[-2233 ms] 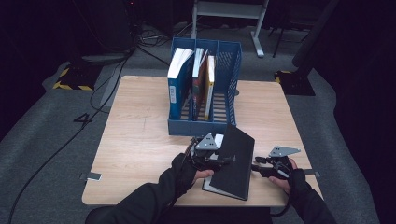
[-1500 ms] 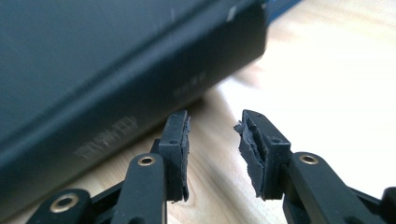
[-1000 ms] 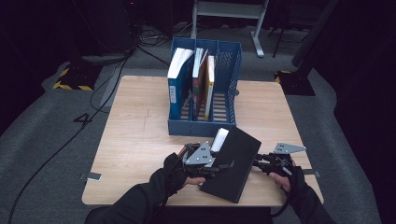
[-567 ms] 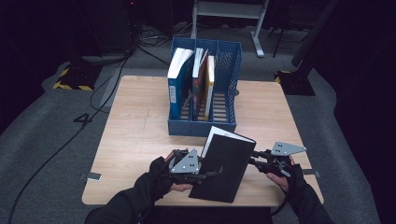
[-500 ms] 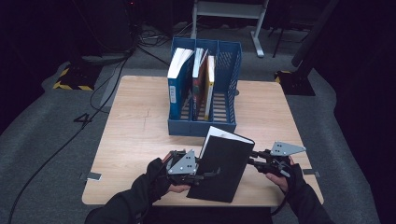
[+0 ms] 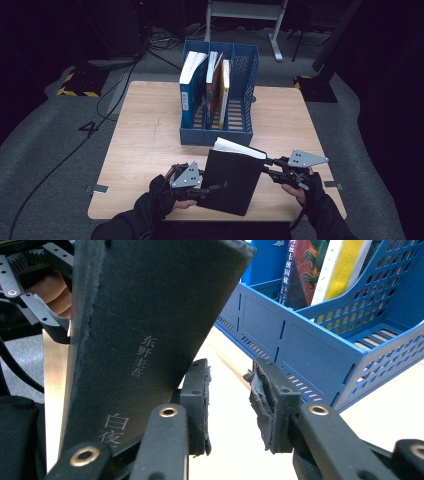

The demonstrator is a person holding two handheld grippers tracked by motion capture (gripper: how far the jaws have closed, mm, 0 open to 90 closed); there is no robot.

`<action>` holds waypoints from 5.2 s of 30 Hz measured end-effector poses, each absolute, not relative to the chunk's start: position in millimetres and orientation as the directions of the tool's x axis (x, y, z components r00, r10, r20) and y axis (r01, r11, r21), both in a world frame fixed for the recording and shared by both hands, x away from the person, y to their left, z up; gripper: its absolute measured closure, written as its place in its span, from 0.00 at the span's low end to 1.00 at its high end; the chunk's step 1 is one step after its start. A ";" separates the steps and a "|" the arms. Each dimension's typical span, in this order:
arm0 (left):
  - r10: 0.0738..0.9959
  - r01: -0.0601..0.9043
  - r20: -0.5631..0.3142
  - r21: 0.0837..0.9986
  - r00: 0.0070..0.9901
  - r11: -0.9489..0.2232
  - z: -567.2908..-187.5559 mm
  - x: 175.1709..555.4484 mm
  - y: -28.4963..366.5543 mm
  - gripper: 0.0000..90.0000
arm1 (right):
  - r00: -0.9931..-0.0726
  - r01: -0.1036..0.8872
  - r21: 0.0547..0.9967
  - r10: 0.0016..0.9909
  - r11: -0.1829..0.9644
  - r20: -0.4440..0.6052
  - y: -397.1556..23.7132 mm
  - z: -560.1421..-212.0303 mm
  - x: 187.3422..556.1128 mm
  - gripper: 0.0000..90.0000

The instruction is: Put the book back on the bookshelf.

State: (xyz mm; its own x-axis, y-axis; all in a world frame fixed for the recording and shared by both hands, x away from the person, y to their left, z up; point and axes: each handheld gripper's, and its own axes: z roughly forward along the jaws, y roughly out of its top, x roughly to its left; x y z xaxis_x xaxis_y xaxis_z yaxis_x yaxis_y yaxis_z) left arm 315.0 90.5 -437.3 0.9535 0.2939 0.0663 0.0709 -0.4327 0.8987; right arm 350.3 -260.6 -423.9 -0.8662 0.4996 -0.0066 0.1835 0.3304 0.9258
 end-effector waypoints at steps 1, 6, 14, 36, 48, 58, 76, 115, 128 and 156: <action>0.294 0.071 0.066 0.899 0.954 -0.433 -437.3 315.0 90.5 0.61 | -0.865 0.185 0.927 0.501 0.326 -0.003 -261.8 -423.3 350.8 0.77; 0.315 0.054 0.096 0.898 0.944 -0.436 -438.6 317.8 87.2 0.58 | -0.878 0.184 0.926 0.479 0.331 0.004 -266.2 -421.2 352.2 0.80; 0.335 0.059 0.104 0.895 0.937 -0.443 -438.1 312.2 89.5 0.57 | -0.883 0.155 0.921 0.468 0.357 -0.033 -263.2 -414.5 346.3 0.80; 0.502 0.189 0.100 0.850 0.859 -0.493 -455.7 306.6 85.5 0.40 | -0.853 0.175 0.899 0.518 0.401 -0.065 -250.1 -407.6 330.2 0.78; 0.569 0.185 0.122 0.873 0.813 -0.451 -462.4 317.3 70.8 0.39 | -0.836 0.159 0.902 0.540 0.401 -0.093 -250.7 -397.7 334.4 0.80; 0.578 0.187 0.129 0.870 0.806 -0.455 -463.5 324.6 63.9 0.38 | -0.845 0.145 0.903 0.525 0.405 -0.100 -250.6 -393.8 332.2 0.76; 0.556 0.191 0.122 0.862 0.822 -0.471 -463.2 327.1 65.9 0.39 | -0.911 0.154 0.885 0.409 0.439 -0.045 -263.3 -404.0 315.4 0.51; 0.483 0.318 0.035 0.711 0.875 -0.627 -493.1 343.5 96.3 0.29 | -0.861 0.190 0.911 0.508 0.365 -0.023 -187.2 -384.5 323.7 0.50; 0.518 0.395 -0.036 0.693 0.854 -0.603 -502.7 343.7 122.4 0.24 | -0.866 0.203 0.894 0.499 0.400 -0.027 -188.3 -381.5 328.0 0.51; 0.547 0.404 -0.018 0.695 0.837 -0.595 -503.9 335.4 126.4 0.22 | -0.879 0.219 0.883 0.477 0.414 -0.005 -205.4 -372.0 339.7 0.57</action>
